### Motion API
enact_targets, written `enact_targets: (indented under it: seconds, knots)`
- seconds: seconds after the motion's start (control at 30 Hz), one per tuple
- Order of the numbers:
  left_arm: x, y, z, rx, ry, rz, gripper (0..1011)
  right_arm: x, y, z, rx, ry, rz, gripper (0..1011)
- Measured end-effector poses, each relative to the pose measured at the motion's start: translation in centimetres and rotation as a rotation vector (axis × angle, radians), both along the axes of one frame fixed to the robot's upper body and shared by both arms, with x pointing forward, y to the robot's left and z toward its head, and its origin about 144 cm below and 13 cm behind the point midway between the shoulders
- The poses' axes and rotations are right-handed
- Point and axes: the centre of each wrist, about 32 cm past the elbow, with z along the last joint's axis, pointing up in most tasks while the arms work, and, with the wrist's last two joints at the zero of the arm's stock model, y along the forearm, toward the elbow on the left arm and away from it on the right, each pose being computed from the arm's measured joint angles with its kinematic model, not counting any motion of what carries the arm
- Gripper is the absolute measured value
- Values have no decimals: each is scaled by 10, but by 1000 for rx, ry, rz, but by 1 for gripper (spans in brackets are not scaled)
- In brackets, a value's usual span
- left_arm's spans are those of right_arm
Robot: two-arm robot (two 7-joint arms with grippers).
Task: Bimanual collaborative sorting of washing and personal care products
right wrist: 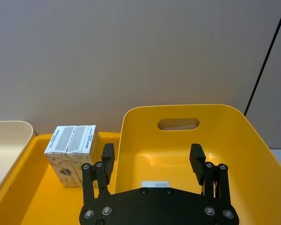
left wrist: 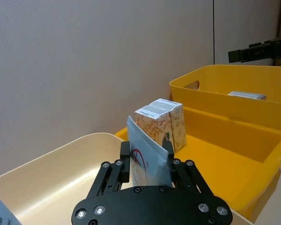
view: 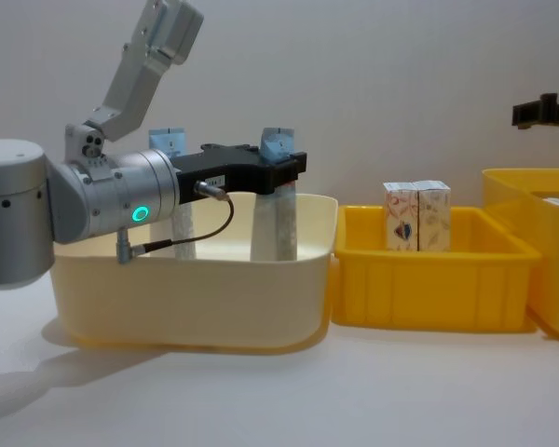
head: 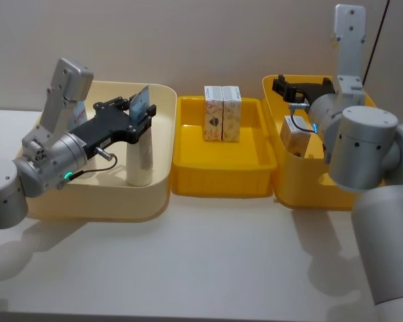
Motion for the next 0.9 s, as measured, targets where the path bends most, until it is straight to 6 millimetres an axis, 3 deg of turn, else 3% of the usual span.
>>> enact_targets:
  seconds: [0.3,0.9]
  knots:
    - [1,0,1,2,0,-3,171,0,0,0,0,0,0,1001]
    - [2,0,1,3,-1,-6,128,0,0,0,0,0,0,1001]
